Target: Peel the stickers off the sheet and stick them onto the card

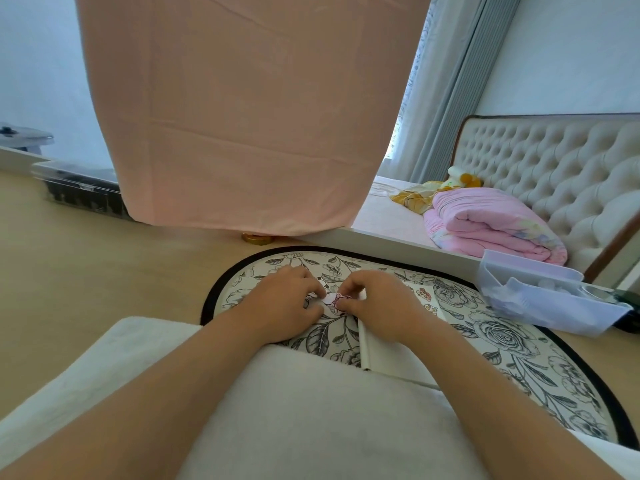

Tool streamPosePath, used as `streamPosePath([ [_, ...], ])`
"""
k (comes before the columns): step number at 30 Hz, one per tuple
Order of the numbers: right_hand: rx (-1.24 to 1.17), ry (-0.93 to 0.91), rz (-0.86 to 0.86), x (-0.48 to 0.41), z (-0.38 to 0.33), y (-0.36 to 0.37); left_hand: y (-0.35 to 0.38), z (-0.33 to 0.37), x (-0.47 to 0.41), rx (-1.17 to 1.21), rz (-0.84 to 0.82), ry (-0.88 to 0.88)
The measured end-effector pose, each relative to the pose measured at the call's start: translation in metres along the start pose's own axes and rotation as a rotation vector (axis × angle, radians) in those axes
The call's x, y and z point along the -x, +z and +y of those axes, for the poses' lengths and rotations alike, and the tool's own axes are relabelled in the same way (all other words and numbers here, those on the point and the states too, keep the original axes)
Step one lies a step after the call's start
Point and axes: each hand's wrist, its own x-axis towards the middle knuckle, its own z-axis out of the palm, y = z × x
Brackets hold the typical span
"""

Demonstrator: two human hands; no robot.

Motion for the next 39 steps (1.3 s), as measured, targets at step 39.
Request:
streamPosePath([
  [39,-0.277,-0.090,0.364,0.045,0.022,-0.026,-0.004,0.075,0.008,0.601,0.194,-0.143],
])
